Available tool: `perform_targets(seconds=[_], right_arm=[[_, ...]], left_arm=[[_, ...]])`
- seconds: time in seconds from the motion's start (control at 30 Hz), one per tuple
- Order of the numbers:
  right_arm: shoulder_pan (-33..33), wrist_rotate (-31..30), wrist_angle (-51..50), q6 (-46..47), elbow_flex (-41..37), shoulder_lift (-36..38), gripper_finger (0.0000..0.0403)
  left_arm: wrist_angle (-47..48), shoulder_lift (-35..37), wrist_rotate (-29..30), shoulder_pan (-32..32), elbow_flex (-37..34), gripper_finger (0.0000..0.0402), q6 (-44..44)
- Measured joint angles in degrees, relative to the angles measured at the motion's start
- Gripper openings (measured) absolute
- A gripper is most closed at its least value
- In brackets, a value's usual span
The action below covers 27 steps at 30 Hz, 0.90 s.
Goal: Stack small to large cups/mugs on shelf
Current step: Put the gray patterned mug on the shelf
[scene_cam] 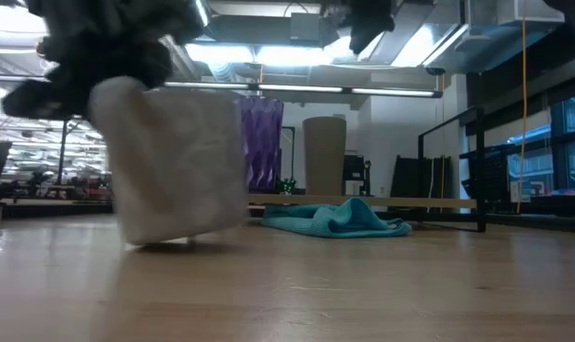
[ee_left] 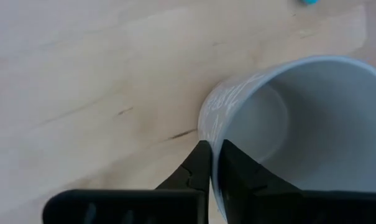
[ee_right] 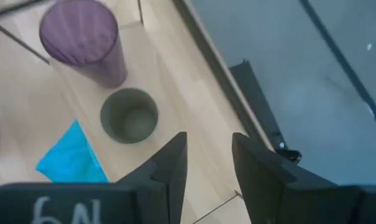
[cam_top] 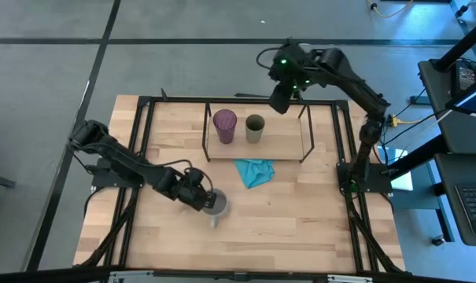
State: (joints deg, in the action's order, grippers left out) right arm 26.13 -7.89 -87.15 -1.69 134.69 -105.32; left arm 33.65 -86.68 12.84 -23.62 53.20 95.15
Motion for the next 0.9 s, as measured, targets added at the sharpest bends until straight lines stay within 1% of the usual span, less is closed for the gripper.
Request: perform_targets(seconds=[0.27, 0.4, 0.63, 0.73, 0.9], right_arm=[[1.84, -0.12, 0.30, -0.32, 0.00, 4.62, 0.0129], [2.77, -0.12, -0.74, -0.36, 0.02, 5.72, 0.0129], [2.97, -0.12, -2.17, -0.55, 0.02, 6.03, 0.0129], [2.97, -0.10, -2.15, -0.55, 0.02, 6.03, 0.0129], [2.97, -0.10, -2.15, -0.55, 0.02, 6.03, 0.0129]], left_arm=[[-4.29, -1.10, -0.67, 4.23, 0.31, 0.0015, -4.23], [-3.93, -1.29, 0.23, 5.56, 1.18, 0.0015, -6.21], [-5.63, -1.31, 1.18, 5.86, 2.48, 0.0017, -8.69], [-8.34, -1.25, 1.22, 5.82, 2.61, 0.0025, -8.82], [-7.73, -1.15, 1.24, 5.50, 2.68, 0.0040, -8.91]])
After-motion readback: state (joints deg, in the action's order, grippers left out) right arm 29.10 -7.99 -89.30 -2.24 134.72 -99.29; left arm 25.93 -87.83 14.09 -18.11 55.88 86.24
